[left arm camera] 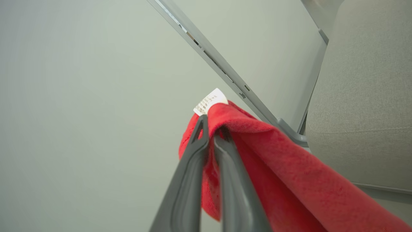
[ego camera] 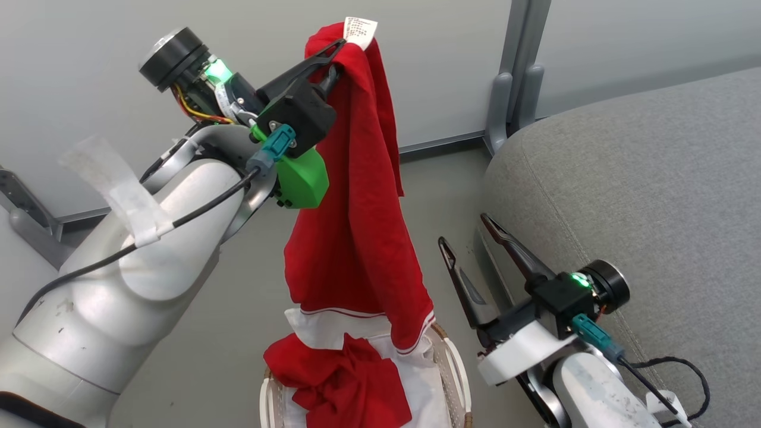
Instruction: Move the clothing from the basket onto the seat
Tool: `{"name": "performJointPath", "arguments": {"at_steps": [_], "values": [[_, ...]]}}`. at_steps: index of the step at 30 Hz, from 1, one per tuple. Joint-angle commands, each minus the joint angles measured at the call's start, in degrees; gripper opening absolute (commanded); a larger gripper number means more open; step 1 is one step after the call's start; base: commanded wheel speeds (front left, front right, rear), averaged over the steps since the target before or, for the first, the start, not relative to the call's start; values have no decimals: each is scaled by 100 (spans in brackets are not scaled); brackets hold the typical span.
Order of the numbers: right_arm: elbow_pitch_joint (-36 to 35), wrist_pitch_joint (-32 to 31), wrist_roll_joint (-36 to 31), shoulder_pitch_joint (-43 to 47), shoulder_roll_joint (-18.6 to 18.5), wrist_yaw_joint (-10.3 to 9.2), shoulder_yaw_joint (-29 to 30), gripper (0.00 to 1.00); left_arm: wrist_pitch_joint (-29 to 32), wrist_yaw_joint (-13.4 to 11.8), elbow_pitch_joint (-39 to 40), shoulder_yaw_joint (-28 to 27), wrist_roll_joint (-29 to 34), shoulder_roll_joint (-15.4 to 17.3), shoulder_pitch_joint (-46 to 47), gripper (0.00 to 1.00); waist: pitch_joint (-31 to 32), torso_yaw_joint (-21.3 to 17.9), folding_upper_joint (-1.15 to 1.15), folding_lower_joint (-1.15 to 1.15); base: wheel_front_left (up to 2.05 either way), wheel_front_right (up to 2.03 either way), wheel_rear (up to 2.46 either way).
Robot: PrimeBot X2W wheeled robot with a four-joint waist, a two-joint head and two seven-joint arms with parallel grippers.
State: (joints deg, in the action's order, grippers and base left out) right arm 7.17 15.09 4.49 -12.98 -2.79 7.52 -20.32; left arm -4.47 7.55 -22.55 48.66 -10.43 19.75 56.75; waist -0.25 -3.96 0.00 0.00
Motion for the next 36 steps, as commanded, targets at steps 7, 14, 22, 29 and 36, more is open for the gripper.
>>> {"name": "performJointPath", "arguments": {"at_steps": [7, 14, 22, 29, 36], "values": [[201, 12, 202, -663, -22, -6, -519, 100, 141, -16, 178, 262, -183, -131, 275, 0, 58, 243, 0, 0, 0, 0, 0], [660, 12, 259, -1143, -19, -6, -536, 100, 205, -16, 399, 522, -262, -267, 411, 0, 108, 521, 0, 0, 0, 0, 0], [1420, 12, 109, -1433, -21, -6, -619, 100, 155, -16, 753, 736, -365, -439, 565, 0, 157, 798, 0, 0, 0, 0, 0], [1973, 12, 227, -1482, -21, -6, -593, 16, 186, -46, 984, 733, -528, -415, 430, 0, 178, 917, 0, 0, 0, 0, 0], [1969, 12, 384, -1468, -20, -6, -545, 0, -109, -290, 897, 544, -710, -225, 49, 0, 167, 871, 0, 0, 0, 0, 0]]}}
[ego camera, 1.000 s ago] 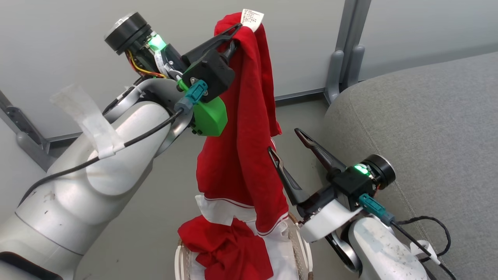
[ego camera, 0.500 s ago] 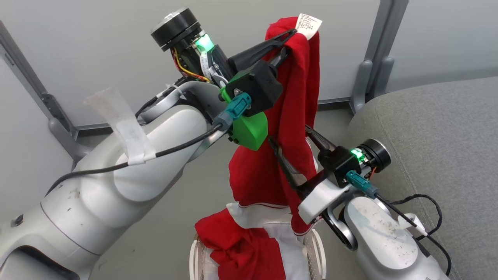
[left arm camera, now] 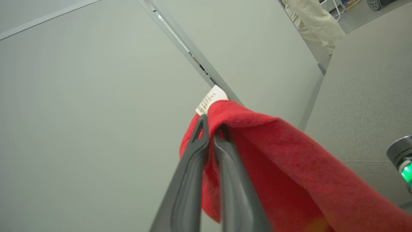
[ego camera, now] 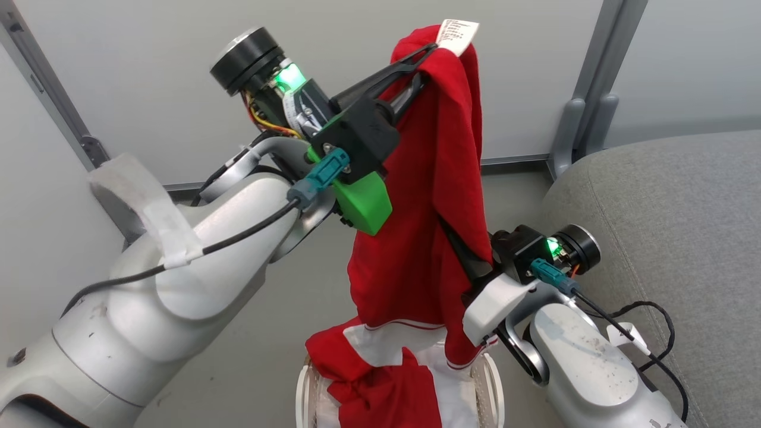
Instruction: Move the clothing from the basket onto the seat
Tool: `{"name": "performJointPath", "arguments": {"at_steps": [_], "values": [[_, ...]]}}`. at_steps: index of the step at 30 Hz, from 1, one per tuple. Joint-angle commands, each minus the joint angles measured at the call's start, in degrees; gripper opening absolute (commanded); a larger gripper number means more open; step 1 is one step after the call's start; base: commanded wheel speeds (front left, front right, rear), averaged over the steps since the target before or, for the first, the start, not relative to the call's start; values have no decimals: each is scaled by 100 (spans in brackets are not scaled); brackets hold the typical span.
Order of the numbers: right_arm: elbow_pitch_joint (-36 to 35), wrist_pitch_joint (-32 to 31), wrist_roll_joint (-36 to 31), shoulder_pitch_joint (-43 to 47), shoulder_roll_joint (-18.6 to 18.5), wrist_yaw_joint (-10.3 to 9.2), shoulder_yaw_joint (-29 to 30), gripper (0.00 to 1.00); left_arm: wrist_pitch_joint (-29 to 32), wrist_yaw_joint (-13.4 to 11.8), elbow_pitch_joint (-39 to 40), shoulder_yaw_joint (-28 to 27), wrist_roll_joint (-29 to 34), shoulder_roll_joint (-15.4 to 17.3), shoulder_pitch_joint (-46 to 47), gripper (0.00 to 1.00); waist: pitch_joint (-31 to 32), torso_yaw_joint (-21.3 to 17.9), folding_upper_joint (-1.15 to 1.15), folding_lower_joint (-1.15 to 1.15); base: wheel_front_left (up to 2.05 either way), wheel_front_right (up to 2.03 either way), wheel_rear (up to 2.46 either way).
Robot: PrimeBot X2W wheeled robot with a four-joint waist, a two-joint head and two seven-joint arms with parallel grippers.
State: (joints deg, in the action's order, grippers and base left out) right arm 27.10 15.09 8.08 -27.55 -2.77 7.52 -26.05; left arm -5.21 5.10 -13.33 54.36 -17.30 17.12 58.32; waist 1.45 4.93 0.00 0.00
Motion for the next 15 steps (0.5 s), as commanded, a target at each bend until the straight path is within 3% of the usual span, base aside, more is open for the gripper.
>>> {"name": "performJointPath", "arguments": {"at_steps": [1, 3, 4, 5, 7, 8, 15], "values": [[-39, 12, 33, 3, -21, -6, 39, 0, -98, -89, -69, -53, -54, 68, -182, 0, -5, -33, 0, 0, 0, 0, 0], [-67, 12, 54, 45, -21, -6, 90, 0, -255, -198, -166, -147, -170, 123, -371, 4, -12, -73, 0, 0, 0, 0, 0], [-81, 12, 54, 71, -21, -6, 118, 0, -374, -268, -222, -219, -270, 125, -499, 37, -15, -91, 0, 0, 0, 0, 0], [-97, 12, 34, 89, -21, -6, 148, 0, -481, -328, -297, -284, -344, 127, -637, 62, -17, -108, 0, 0, 0, 0, 0], [-116, 12, 35, 122, -21, -6, 206, 0, -629, -410, -441, -352, -475, 142, -888, 93, -20, -136, 0, 0, 0, 0, 0], [-129, 12, 60, 130, -21, -6, 231, 0, -684, -458, -506, -388, -545, 134, -1000, 100, -22, -149, 0, 0, 0, 0, 0], [-264, 12, 89, 143, -20, -6, 353, 0, -971, -784, -939, -679, -809, 81, -1906, 100, -67, -284, 0, 0, 0, 0, 0]]}}
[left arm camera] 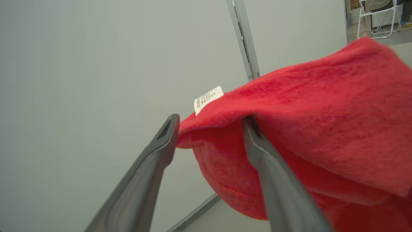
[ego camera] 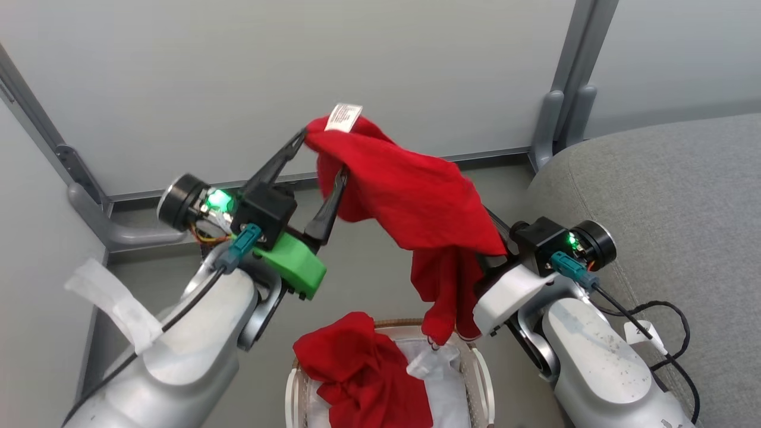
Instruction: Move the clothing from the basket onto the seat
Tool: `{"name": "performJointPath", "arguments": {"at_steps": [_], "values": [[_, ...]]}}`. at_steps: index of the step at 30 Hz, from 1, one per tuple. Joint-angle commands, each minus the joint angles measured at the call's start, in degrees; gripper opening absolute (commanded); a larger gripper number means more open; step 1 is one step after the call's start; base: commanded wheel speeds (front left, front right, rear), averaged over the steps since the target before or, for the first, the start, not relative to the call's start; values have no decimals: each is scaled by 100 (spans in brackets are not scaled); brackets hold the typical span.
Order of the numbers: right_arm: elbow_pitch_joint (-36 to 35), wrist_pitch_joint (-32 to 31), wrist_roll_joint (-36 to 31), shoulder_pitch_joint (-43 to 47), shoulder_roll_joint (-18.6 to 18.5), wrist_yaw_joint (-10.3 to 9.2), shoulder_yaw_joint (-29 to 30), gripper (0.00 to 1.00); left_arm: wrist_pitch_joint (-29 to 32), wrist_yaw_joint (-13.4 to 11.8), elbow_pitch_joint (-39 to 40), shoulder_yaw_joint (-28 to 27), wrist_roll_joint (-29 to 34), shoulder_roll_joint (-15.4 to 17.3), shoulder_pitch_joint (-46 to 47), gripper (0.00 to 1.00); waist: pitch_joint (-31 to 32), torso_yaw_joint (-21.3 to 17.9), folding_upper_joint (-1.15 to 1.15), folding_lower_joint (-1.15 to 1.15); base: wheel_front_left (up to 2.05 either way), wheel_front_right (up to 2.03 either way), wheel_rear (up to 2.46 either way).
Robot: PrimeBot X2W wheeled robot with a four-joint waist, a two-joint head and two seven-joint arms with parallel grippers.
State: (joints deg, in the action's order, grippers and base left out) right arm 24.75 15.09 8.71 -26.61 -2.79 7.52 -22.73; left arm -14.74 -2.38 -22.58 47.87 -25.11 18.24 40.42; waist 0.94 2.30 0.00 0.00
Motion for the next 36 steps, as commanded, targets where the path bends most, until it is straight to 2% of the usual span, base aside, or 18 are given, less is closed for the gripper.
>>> {"name": "performJointPath", "arguments": {"at_steps": [1, 7, 14, 25, 30, 36], "values": [[-39, 12, 18, 56, -19, -6, 42, 0, -35, -50, -50, -77, -70, -48, -226, 100, -24, -29, 0, 0, 0, 0, 0], [-85, 12, -61, 66, -19, -6, 220, 0, -50, -112, 52, -560, -128, -239, -1064, 100, -78, -78, 0, 0, 0, 0, 0], [-85, 12, -243, 86, -19, -6, 442, 0, -50, 113, 61, -1087, 120, -543, -1941, 100, -112, -112, 0, 0, 0, 0, 0], [-49, 12, -356, 86, -20, -6, 673, 0, -51, 429, 31, -1816, 582, -989, -2571, 100, -163, -221, 0, 0, 0, 0, 0], [-82, 12, -447, -62, -19, -6, 814, 0, -50, 548, 108, -2066, 806, -1120, -2686, 100, -284, -489, 0, 0, 0, 0, 0], [-139, 12, -683, -295, -22, -7, 955, 0, -50, 657, 190, -2289, 1053, -1206, -2626, 100, -609, -1146, 0, 0, 0, 0, 0]]}}
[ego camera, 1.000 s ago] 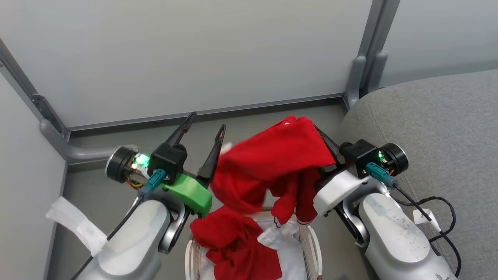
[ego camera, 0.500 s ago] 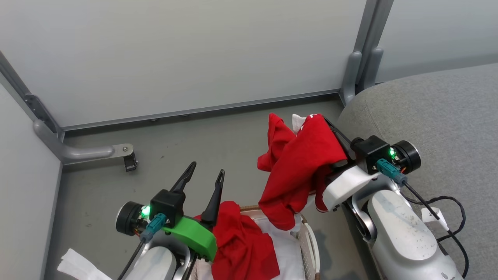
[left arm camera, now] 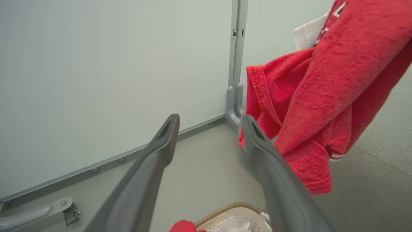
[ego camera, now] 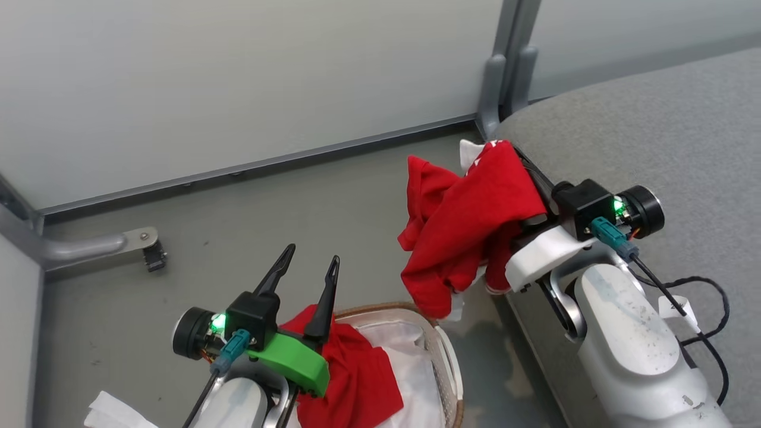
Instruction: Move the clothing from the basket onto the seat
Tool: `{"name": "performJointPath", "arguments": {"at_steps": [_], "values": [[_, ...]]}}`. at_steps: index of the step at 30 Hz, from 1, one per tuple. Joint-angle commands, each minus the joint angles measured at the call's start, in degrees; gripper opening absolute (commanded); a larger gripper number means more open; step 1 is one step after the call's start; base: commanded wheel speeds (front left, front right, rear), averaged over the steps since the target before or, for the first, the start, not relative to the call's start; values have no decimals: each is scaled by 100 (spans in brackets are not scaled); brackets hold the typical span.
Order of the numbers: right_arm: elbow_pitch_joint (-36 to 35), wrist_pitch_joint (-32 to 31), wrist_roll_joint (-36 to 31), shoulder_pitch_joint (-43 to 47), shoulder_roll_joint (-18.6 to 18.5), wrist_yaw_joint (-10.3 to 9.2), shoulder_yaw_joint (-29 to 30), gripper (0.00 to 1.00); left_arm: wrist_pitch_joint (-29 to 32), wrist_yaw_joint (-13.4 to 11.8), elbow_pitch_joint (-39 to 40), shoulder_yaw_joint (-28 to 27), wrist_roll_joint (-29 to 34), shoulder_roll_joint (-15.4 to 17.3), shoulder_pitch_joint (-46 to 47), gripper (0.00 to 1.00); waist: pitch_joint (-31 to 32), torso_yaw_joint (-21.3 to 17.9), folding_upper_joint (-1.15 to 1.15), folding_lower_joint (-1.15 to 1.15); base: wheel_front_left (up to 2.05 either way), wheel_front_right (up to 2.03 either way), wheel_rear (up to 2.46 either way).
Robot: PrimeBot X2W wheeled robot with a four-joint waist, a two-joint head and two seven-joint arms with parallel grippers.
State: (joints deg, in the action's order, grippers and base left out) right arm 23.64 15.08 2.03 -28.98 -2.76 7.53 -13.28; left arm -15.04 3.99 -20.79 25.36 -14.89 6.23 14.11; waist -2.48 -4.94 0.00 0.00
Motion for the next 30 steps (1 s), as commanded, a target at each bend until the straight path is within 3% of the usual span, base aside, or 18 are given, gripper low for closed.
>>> {"name": "performJointPath", "arguments": {"at_steps": [1, 11, 18, 23, 30], "values": [[-45, 13, -51, -90, -20, -8, 80, 0, -21, 51, 15, -51, 66, -29, 37, 100, -325, -560, 0, 0, 0, 0, 0], [-128, 14, -121, -211, -16, -8, 502, 0, -21, 205, 17, -153, 390, -87, 304, 100, -866, -1782, 0, 0, 0, 0, 0], [-199, 13, -51, -202, -13, -8, 708, 0, -21, 292, -103, -26, 558, -98, 465, 100, -1094, -2266, 0, 0, 0, 0, 0], [-159, 13, -135, -280, -15, -8, 754, 0, -21, 316, -116, 36, 619, -111, 541, 100, -1211, -2273, 0, 0, 0, 0, 0], [-49, 14, -308, -944, -15, -8, 940, 0, -21, 347, -68, 140, 652, -128, 655, 100, -1558, -1952, 0, 0, 0, 0, 0]]}}
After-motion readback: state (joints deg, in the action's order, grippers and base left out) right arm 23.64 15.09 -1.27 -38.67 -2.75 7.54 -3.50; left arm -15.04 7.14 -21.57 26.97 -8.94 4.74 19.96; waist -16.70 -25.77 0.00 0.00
